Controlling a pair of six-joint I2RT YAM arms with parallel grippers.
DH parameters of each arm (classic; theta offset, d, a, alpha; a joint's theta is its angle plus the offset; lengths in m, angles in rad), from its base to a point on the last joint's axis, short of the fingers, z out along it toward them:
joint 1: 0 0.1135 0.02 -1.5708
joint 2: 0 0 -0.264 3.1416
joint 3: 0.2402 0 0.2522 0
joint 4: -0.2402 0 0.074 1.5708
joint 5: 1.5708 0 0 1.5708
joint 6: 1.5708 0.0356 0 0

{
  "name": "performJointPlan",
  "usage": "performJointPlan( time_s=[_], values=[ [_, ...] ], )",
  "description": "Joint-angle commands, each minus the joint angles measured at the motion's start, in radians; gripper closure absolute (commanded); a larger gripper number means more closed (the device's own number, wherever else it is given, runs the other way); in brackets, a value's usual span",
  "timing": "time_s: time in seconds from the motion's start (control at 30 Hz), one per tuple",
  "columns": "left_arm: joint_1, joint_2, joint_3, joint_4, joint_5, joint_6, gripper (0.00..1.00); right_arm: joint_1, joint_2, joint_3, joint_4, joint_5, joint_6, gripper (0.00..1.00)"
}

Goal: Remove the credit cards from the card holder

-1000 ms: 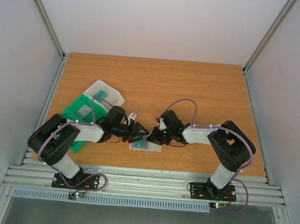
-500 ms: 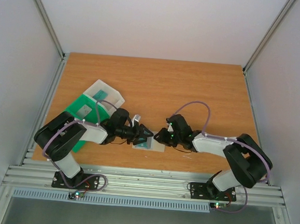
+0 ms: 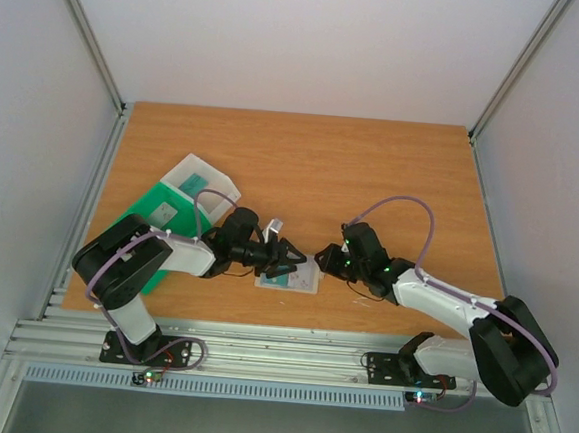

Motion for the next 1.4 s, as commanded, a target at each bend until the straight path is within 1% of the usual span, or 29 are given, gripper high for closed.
performJointPlan(
  time_s=[0.0, 0.17, 0.33, 0.43, 0.63, 0.83, 0.97, 1.17, 1.37],
  values=[
    [-0.006, 0.013, 0.013, 0.035, -0.019, 0.016, 0.50, -0.006, -0.058, 0.011, -0.082, 0.055, -0.026, 0.78],
    [-0.006, 0.002, 0.014, -0.048, -0.059, 0.066, 0.51, -0.007, -0.048, 0.028, -0.086, 0.003, -0.026, 0.78],
    [-0.005, -0.004, 0.056, -0.234, -0.120, 0.159, 0.53, -0.006, -0.003, 0.065, -0.080, -0.067, -0.044, 0.78],
    [-0.006, -0.014, 0.066, -0.300, -0.156, 0.199, 0.54, -0.006, 0.047, 0.092, -0.086, -0.112, -0.049, 0.79],
    [-0.006, -0.022, 0.065, -0.324, -0.179, 0.208, 0.55, -0.006, 0.113, 0.085, -0.034, -0.172, -0.032, 0.82],
    [-0.006, -0.011, 0.079, -0.372, -0.194, 0.238, 0.59, -0.006, 0.195, 0.119, -0.058, -0.196, -0.041, 0.82],
    [-0.006, -0.011, 0.080, -0.380, -0.198, 0.246, 0.62, -0.006, 0.228, 0.118, -0.075, -0.180, -0.047, 0.83],
    [-0.006, 0.009, 0.084, -0.372, -0.185, 0.240, 0.65, -0.007, 0.250, 0.134, -0.110, -0.172, -0.054, 0.85],
    [-0.006, 0.039, 0.085, -0.315, -0.154, 0.212, 0.72, -0.007, 0.248, 0.135, -0.125, -0.154, -0.059, 0.85]
  ],
)
